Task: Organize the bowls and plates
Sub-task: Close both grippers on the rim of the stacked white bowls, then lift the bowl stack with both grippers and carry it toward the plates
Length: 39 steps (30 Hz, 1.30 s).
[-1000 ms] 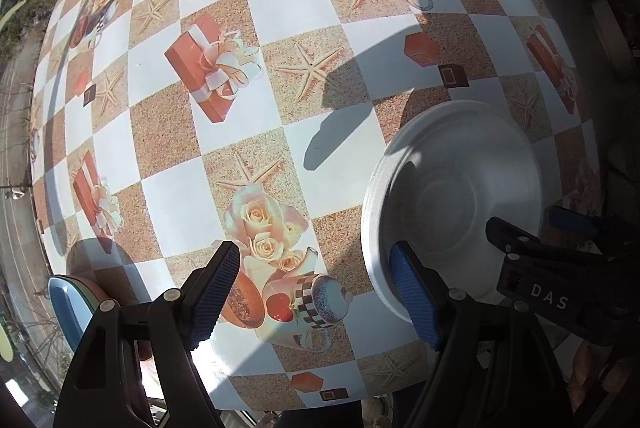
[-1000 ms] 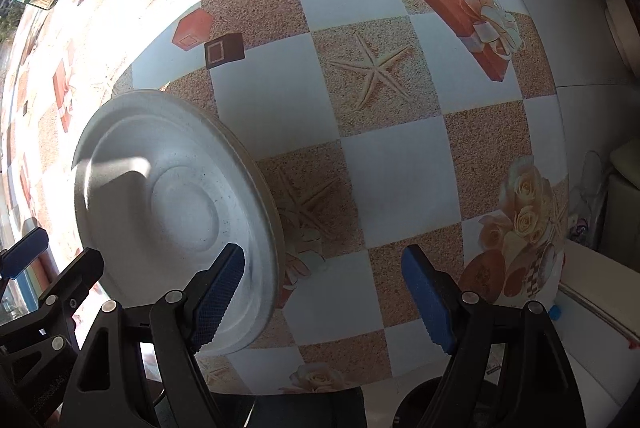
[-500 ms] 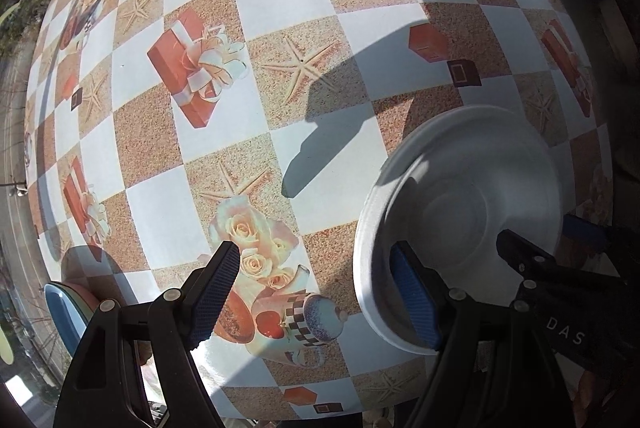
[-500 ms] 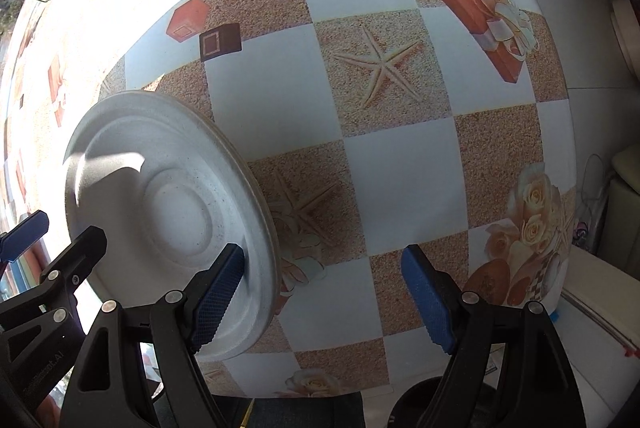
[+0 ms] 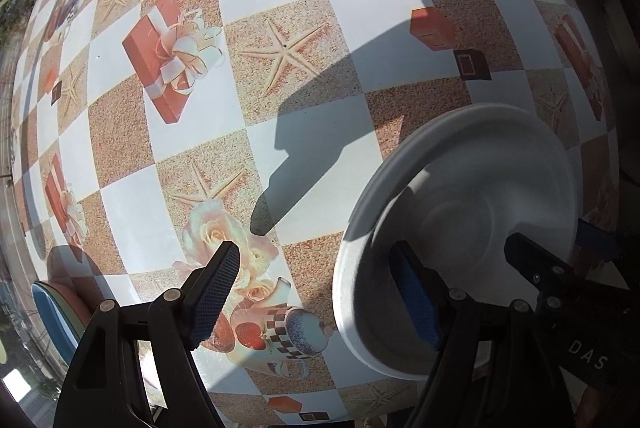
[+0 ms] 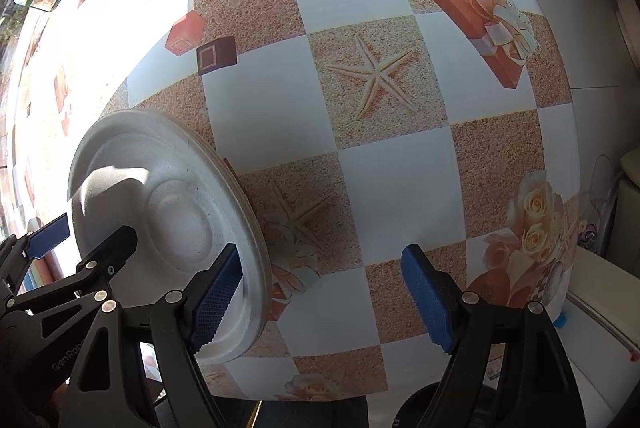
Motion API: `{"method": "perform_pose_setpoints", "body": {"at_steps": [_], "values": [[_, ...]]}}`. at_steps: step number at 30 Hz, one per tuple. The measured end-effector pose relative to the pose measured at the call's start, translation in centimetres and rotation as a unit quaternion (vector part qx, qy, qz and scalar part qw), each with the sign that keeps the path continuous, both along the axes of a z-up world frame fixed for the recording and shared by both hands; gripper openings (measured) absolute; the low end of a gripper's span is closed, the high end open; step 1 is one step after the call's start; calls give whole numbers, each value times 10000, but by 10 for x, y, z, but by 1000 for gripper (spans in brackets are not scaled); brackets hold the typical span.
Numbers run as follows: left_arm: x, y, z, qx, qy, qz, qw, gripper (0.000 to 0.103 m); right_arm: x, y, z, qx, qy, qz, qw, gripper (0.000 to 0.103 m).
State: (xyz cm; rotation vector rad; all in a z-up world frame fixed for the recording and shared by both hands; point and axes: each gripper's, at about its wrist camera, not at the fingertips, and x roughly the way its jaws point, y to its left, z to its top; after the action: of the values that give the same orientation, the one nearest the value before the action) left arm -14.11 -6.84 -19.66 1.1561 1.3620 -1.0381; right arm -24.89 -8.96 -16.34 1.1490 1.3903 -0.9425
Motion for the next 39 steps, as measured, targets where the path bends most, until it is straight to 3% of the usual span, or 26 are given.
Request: {"method": "perform_pose_setpoints", "body": {"at_steps": [19, 25, 29, 30, 39], "values": [[22, -2, -21, 16, 427, 226, 9988, 84, 2, -28, -1, 270, -402, -155, 9987, 81], [9, 11, -18, -60, 557, 36, 9984, 63, 14, -24, -5, 485, -567, -30, 9972, 48], [2, 10, -12, -95, 664, -192, 9976, 40, 25, -23, -4, 605, -655, 2, 9960, 29], [0, 12, -12, -89, 682, -246, 9973, 36, 29, -22, -3, 631, -662, 9, 9958, 28], [20, 64, -24, -80, 627, -265, 9976, 36, 55, 2, -3, 724, -550, 358, 9952, 28]]}}
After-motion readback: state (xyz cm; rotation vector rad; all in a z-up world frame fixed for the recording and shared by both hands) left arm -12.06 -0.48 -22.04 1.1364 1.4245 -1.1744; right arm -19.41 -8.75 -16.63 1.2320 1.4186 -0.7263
